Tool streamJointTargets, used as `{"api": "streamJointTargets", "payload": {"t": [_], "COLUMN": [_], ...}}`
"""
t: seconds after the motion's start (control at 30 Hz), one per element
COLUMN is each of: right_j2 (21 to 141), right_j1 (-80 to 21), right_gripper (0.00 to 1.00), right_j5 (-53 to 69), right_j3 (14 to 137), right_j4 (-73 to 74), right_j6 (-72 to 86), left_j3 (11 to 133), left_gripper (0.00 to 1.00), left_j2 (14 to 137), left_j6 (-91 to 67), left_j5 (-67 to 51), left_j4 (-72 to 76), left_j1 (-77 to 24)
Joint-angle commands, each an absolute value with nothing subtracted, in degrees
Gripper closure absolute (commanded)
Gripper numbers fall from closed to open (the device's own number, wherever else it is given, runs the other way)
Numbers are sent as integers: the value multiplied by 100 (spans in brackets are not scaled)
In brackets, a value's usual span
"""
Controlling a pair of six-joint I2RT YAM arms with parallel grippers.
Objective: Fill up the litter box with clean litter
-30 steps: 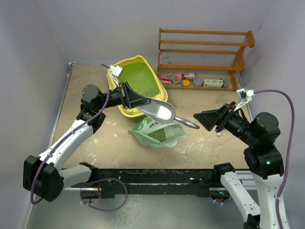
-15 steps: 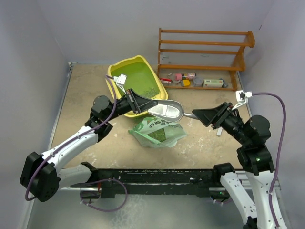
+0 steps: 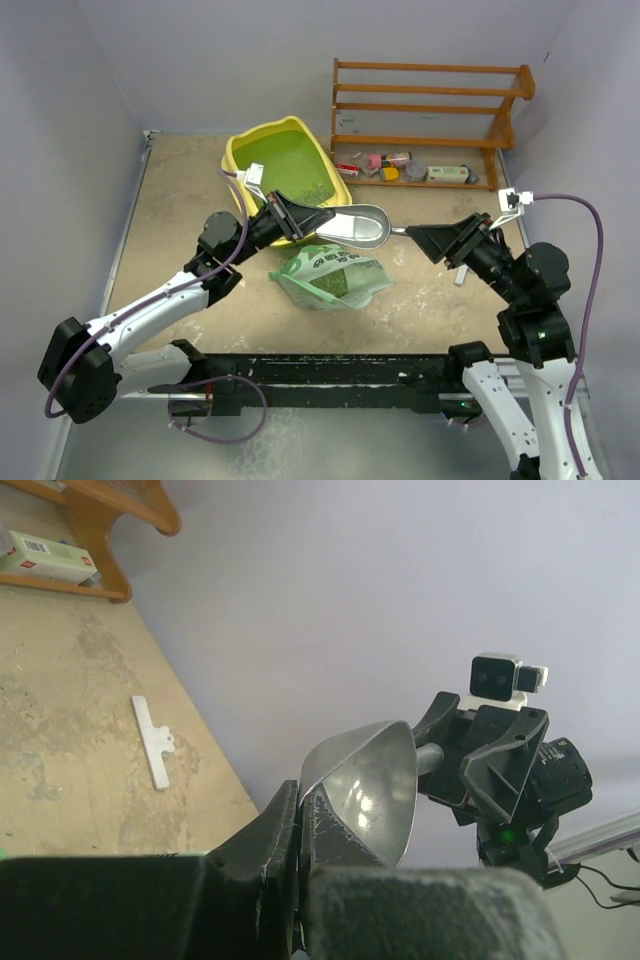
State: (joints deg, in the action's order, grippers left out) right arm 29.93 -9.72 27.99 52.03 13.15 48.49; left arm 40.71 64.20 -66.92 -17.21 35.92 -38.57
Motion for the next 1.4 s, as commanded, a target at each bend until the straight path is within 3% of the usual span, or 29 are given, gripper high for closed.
{"api": "streamJointTargets", "payload": {"t": [0.0, 0.8, 1.0, 1.13, 1.3, 1.37], "right_j2": [2993, 3035, 3023, 3056, 3067, 3067], "right_j1": [-949, -949, -949, -949, -949, -949], "right_gripper": [45, 55, 77, 100, 100, 90], "right_j5": [2842, 3006, 2961, 2972, 2969, 2962], "right_j3": [5221, 4939, 4991, 5007, 5108, 5153], "right_j4": [974, 1269, 1421, 1493, 1684, 1776], "right_j6": [4847, 4678, 4624, 4621, 4596, 4514], "left_j3": [4160, 4232, 4226, 4264, 4336, 4342], "left_gripper": [100, 100, 100, 100, 100, 100], "left_j2": [6332, 6680, 6641, 6657, 6600, 6600], "left_j6": [-6667, -6552, -6481, -6417, -6261, -6240], "left_j5": [-1368, -785, -703, -679, -624, -616], "left_j4": [4016, 4294, 4203, 4115, 3897, 3896], "left_j1": [-3994, -4527, -4569, -4603, -4628, -4647]}}
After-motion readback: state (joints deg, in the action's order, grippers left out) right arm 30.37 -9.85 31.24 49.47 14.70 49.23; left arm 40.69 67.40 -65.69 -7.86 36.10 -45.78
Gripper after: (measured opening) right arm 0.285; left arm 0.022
